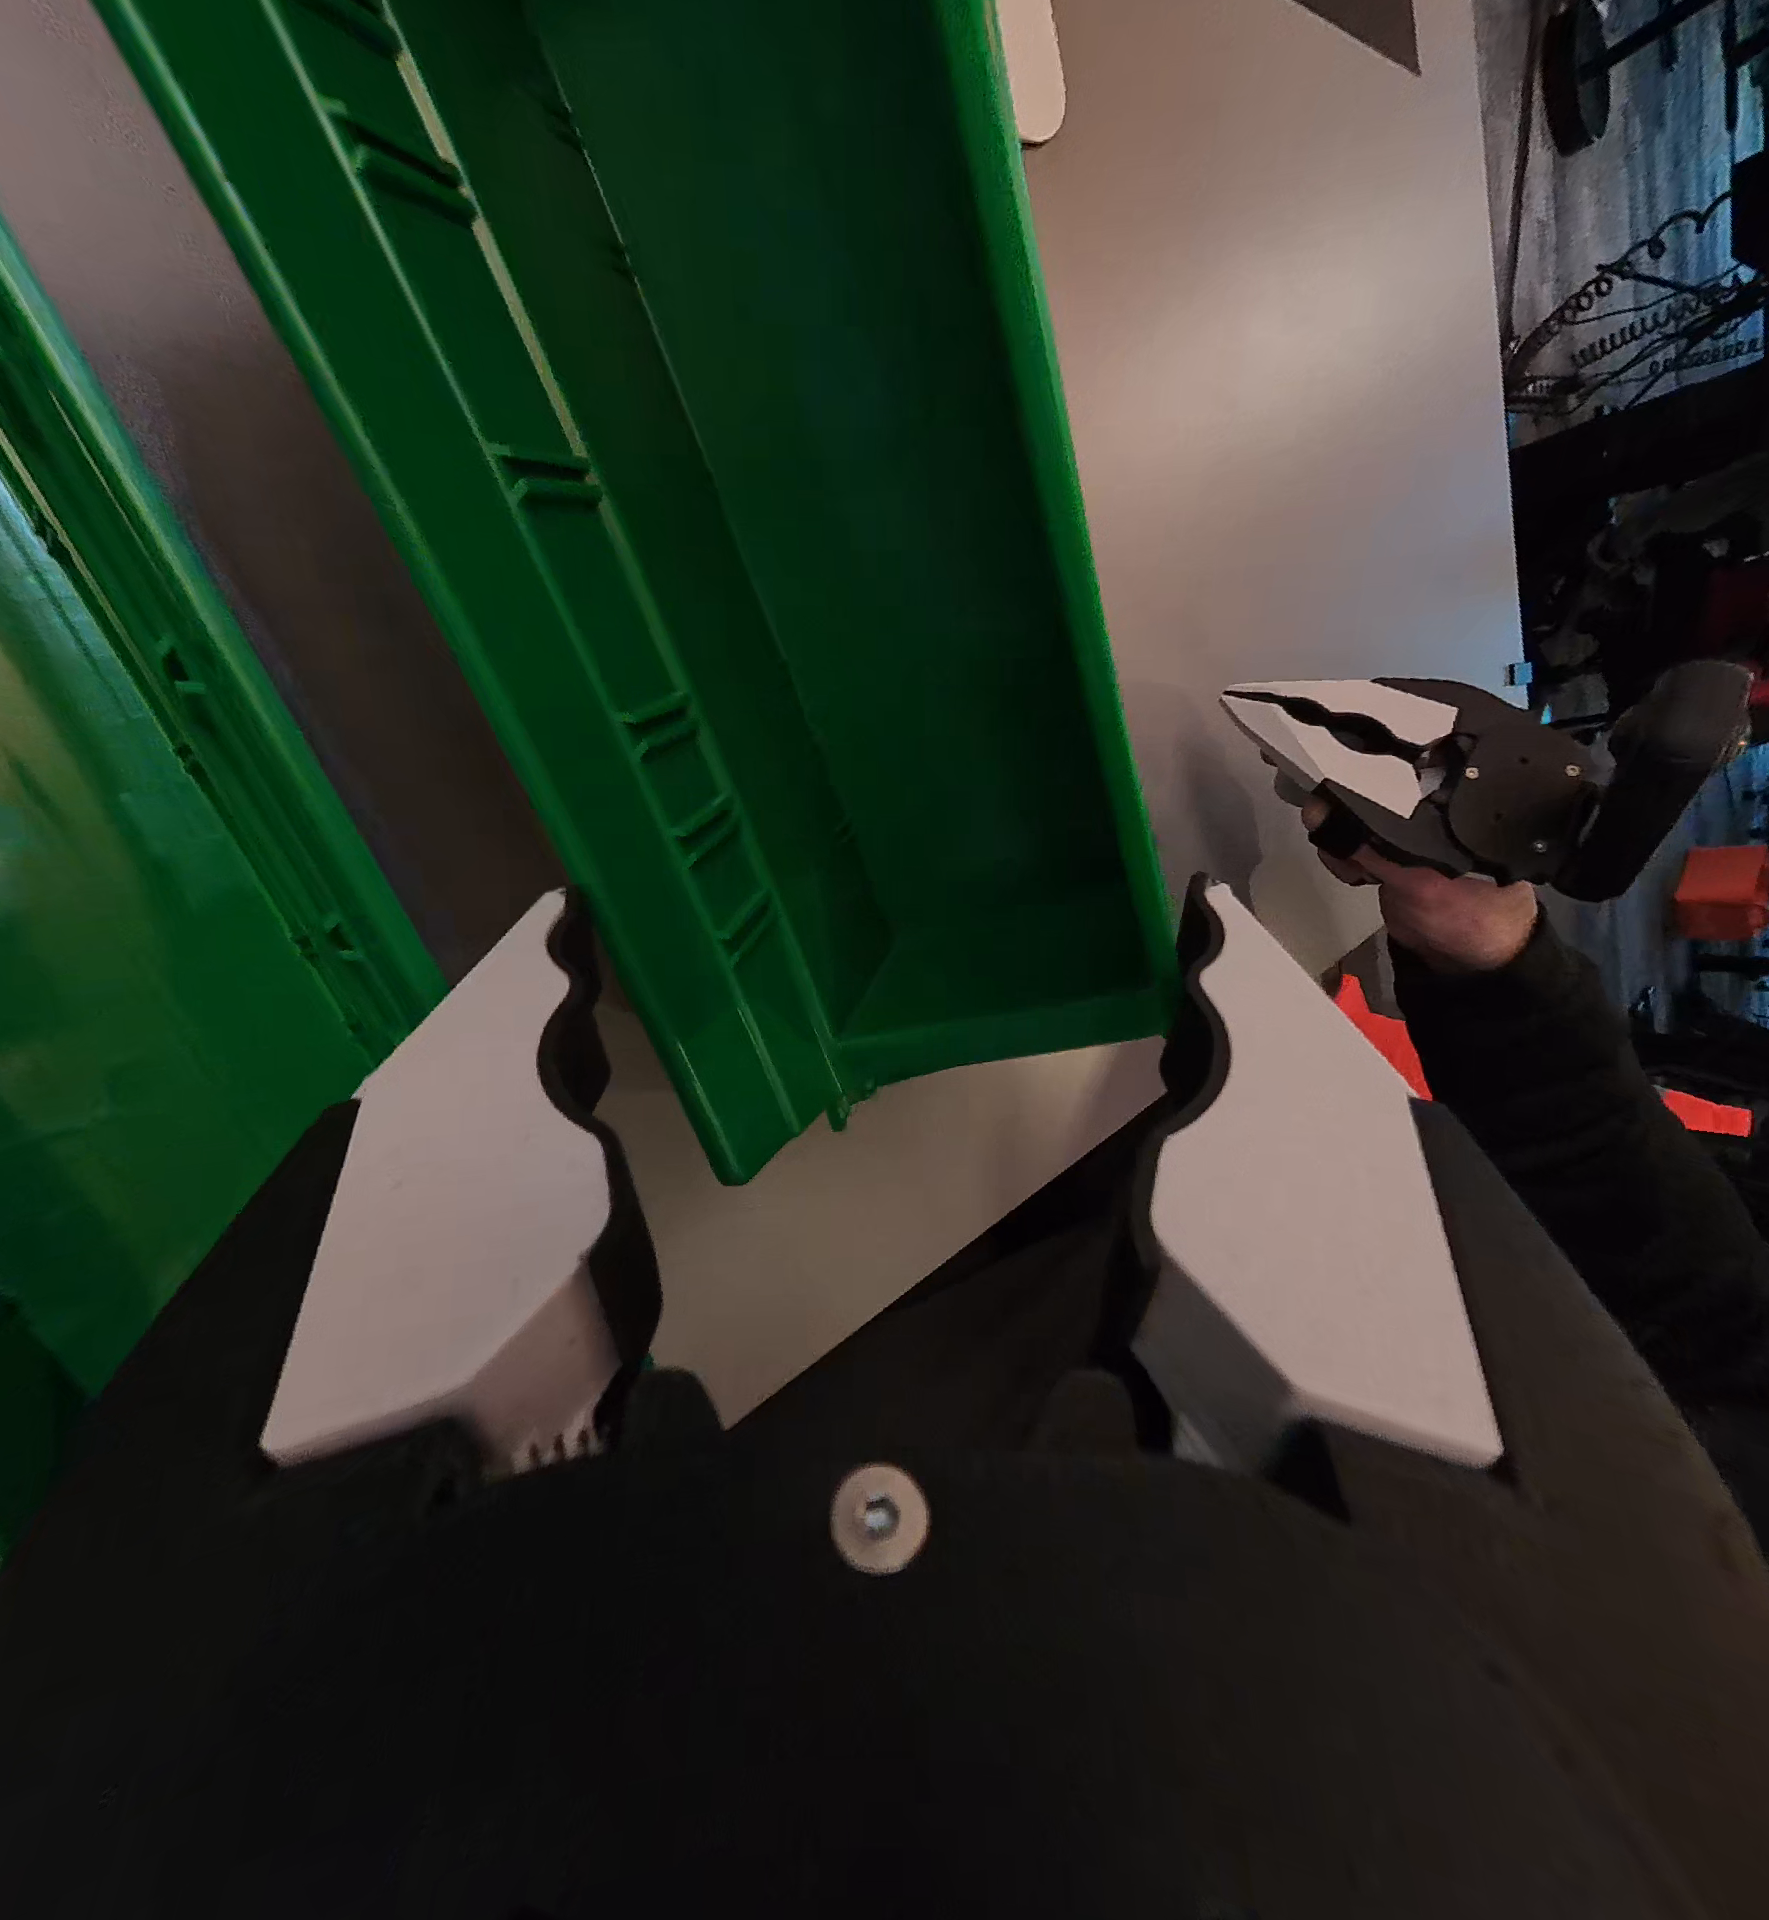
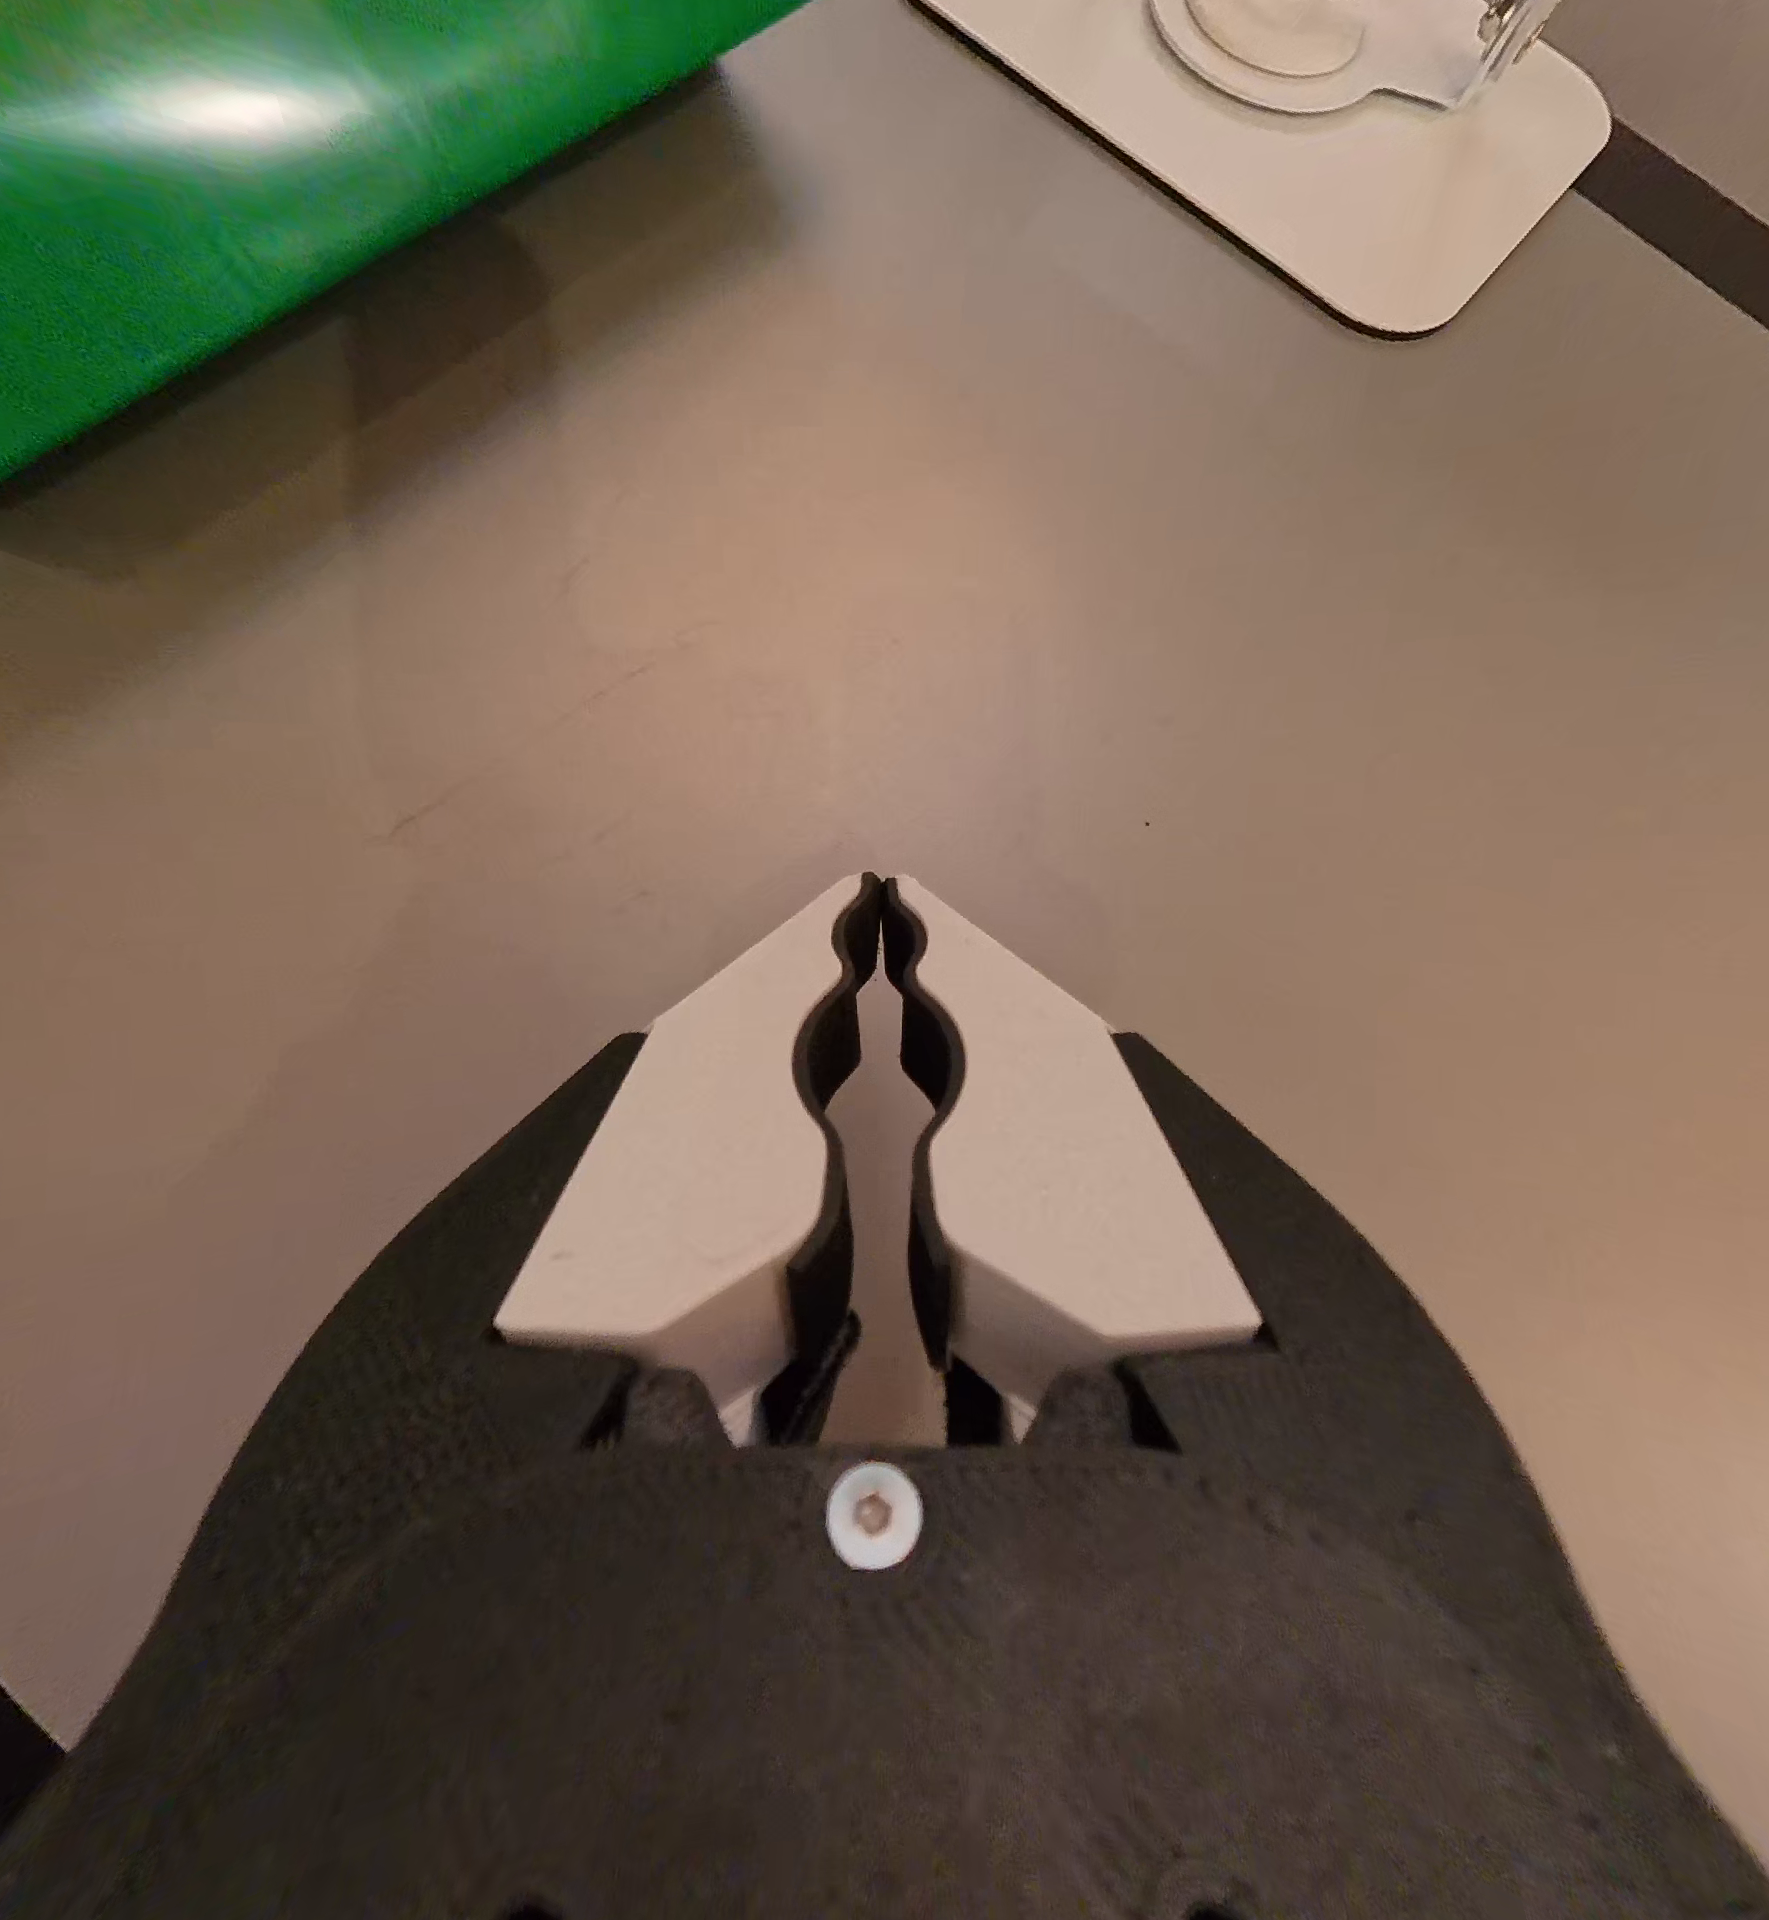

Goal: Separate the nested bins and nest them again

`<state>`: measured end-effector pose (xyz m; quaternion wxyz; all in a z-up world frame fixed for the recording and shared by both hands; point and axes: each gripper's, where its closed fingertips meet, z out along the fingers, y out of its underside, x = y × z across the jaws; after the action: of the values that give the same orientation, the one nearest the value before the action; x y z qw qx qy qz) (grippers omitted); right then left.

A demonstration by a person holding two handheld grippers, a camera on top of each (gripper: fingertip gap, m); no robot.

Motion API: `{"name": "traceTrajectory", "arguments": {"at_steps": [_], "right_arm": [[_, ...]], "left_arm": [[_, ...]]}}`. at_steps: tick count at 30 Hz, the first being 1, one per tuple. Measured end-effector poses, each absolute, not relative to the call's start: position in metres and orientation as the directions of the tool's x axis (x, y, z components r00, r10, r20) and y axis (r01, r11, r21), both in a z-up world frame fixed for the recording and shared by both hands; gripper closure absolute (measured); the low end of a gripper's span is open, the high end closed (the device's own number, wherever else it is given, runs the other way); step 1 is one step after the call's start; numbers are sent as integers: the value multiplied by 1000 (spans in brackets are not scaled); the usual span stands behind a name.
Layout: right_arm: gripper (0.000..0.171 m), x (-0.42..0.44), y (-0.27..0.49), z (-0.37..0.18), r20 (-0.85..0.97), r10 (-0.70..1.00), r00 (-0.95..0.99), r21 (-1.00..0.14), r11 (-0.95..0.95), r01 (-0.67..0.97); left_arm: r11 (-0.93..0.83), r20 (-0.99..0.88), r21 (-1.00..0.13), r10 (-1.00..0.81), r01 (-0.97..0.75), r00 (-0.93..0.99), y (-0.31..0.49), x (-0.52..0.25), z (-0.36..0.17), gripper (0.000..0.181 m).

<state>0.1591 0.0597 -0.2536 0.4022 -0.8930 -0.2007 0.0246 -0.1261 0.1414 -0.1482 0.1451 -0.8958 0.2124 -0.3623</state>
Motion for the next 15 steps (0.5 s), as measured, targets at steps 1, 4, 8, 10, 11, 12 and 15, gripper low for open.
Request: {"name": "traceTrajectory", "arguments": {"at_steps": [1,4,8,10,11,12,15], "right_arm": [[171,159,60,-254,116,379,918,-728,-597,338],[171,159,60,-255,115,379,918,-727,-598,338],[171,159,60,-255,114,380,918,-726,-599,338],[171,159,60,-255,115,380,918,-726,-599,339],[171,159,60,-255,115,379,918,-726,-599,338],[171,159,60,-255,115,379,918,-726,-599,338],[171,159,60,-255,115,378,919,-726,-599,337]], "left_arm": [[-862,584,-425,-494,-276,644,142,-126,-146,73],[-844,572,-462,-518,-272,636,143,-125,-136,74],[-820,529,-488,-551,-300,645,143,-121,-129,76],[-811,513,-500,-560,-304,651,145,-118,-126,76],[-806,508,-509,-564,-301,651,145,-117,-123,77],[-804,506,-510,-569,-306,649,145,-115,-122,77],[-787,484,-528,-588,-319,648,143,-108,-116,78]]}}
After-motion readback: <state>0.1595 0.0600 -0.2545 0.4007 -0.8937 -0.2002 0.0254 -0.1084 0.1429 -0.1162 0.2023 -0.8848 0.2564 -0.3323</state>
